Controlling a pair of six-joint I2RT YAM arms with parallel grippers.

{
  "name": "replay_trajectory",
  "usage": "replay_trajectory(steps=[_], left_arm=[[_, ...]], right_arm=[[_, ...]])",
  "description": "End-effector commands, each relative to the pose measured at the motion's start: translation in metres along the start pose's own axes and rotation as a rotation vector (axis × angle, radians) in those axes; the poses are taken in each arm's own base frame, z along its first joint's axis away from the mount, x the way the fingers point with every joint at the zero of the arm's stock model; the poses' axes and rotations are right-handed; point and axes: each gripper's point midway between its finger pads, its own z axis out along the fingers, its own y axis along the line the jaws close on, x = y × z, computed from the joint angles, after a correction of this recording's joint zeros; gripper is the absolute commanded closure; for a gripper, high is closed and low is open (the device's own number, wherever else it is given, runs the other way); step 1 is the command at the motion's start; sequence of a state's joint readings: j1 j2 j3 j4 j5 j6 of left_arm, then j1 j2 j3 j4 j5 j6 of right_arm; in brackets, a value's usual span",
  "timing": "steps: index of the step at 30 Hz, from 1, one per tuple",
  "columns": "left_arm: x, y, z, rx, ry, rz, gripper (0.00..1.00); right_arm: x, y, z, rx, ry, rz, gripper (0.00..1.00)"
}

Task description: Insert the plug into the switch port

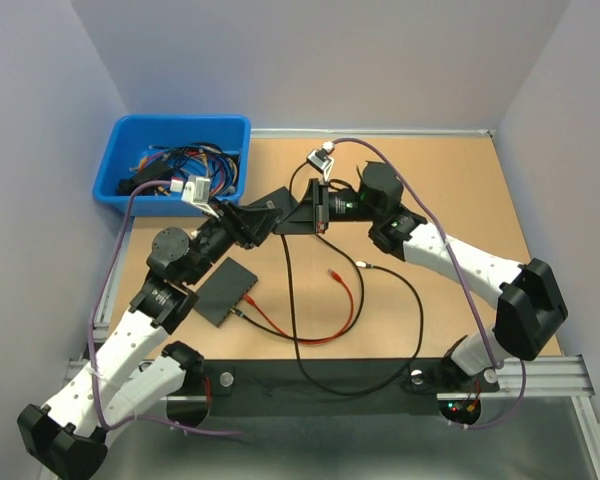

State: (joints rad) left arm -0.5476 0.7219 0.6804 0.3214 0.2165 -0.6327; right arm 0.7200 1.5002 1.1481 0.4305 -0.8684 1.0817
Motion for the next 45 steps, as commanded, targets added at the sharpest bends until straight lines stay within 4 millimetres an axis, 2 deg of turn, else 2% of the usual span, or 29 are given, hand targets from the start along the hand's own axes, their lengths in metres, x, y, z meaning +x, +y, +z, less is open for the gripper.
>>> replay_trajectory(steps=[1,6,12,18,21,22,24,26,29,31,32,33,34,37,43,45], left_arm=[[-0.027,-0.018,-0.007,0.058,-0.112,0.026,0.48],[-0.037,-0.022,-0.010,0.055,-0.139,0.039,0.52],[-0.033,-0.022,-0.009,0.064,-0.123,0.036,0.68],[-0.028,-0.022,-0.007,0.075,-0.102,0.032,0.69],[-0.027,-0.023,-0.006,0.086,-0.103,0.027,0.85],[-0.028,-0.025,-0.006,0.090,-0.105,0.023,0.99],[-0.027,-0.025,-0.006,0.092,-0.103,0.022,1.00],[-0.027,-0.027,-0.008,0.104,-0.107,0.021,1.00],[-0.028,-0.029,-0.012,0.112,-0.118,0.018,1.00],[-0.029,-0.028,-0.014,0.109,-0.126,0.014,1.00],[-0.027,-0.028,-0.015,0.109,-0.123,0.010,1.00],[-0.027,-0.027,-0.015,0.106,-0.121,0.006,1.00],[-0.027,-0.027,-0.015,0.105,-0.124,0.005,1.00],[-0.029,-0.026,-0.017,0.098,-0.131,-0.009,1.00],[-0.040,-0.033,-0.021,0.104,-0.171,-0.082,1.00],[-0.041,-0.035,-0.022,0.116,-0.182,-0.103,1.00]], right_arm=[[0.003,0.026,0.003,-0.075,0.012,-0.067,0.99],[0.005,0.025,0.002,-0.070,0.007,-0.069,0.99],[0.003,0.030,0.002,-0.079,0.004,-0.080,0.99],[0.003,0.032,0.003,-0.086,0.009,-0.088,0.99],[0.004,0.029,0.003,-0.081,0.015,-0.082,1.00],[0.005,0.028,0.003,-0.081,0.016,-0.084,1.00],[0.006,0.026,0.003,-0.077,0.017,-0.081,1.00],[0.006,0.026,0.002,-0.077,0.020,-0.085,0.90],[0.006,0.025,0.003,-0.077,0.020,-0.086,0.56],[0.005,0.026,0.003,-0.078,0.018,-0.092,0.48],[0.005,0.025,0.004,-0.077,0.020,-0.093,0.39],[0.004,0.026,0.004,-0.078,0.019,-0.097,0.35],[0.004,0.026,0.004,-0.079,0.020,-0.106,0.22],[0.002,0.028,0.003,-0.073,0.001,-0.121,0.23],[-0.007,0.024,-0.001,-0.033,-0.080,-0.144,0.35],[-0.011,0.031,-0.002,-0.045,-0.104,-0.171,0.37]])
